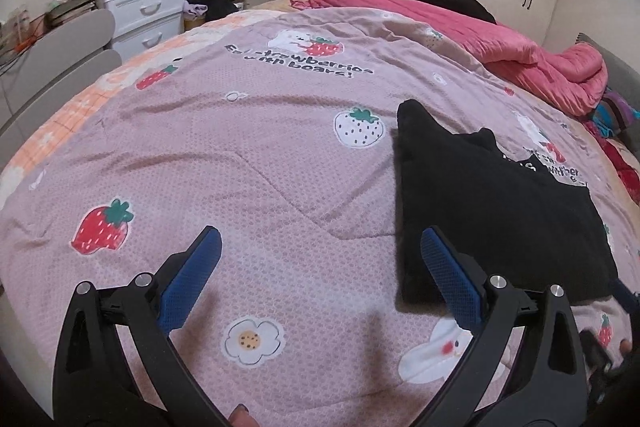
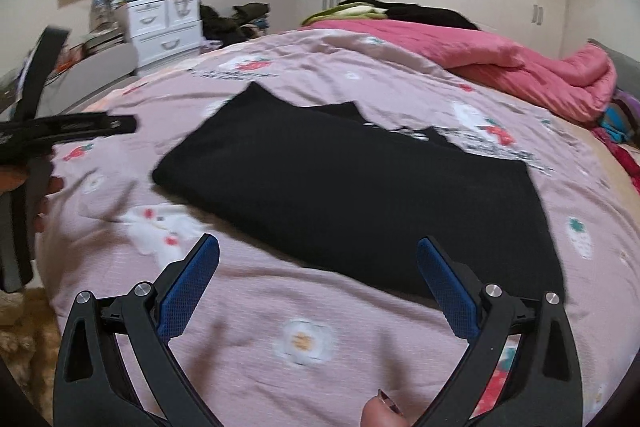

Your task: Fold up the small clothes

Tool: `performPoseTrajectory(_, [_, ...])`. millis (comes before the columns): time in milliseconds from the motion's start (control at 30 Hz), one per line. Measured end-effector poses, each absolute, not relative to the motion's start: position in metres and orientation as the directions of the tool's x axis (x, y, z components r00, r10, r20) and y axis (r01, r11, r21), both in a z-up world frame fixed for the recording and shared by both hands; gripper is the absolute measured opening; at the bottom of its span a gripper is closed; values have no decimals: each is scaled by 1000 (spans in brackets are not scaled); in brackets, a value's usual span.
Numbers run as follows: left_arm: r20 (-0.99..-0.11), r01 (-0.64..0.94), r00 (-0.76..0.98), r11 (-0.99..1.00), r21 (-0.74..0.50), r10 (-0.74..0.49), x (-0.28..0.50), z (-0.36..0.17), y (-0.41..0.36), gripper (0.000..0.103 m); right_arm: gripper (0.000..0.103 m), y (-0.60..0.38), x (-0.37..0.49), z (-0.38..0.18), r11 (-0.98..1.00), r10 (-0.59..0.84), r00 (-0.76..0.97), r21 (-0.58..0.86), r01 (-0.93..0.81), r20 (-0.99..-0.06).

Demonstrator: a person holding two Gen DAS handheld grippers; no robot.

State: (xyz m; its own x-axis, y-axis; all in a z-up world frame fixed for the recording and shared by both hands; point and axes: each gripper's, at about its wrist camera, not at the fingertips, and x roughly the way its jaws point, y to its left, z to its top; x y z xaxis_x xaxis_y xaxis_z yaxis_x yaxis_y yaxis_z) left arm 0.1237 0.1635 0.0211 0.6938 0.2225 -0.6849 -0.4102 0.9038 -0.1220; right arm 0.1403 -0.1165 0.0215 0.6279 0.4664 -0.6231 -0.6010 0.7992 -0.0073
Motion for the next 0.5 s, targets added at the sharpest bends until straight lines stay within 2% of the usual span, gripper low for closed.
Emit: performPoseTrajectory(500, [-694,-362,697,924,-122,182,168,23,151,94,99,-62,134,9,737,474,595,-77,-671,-648])
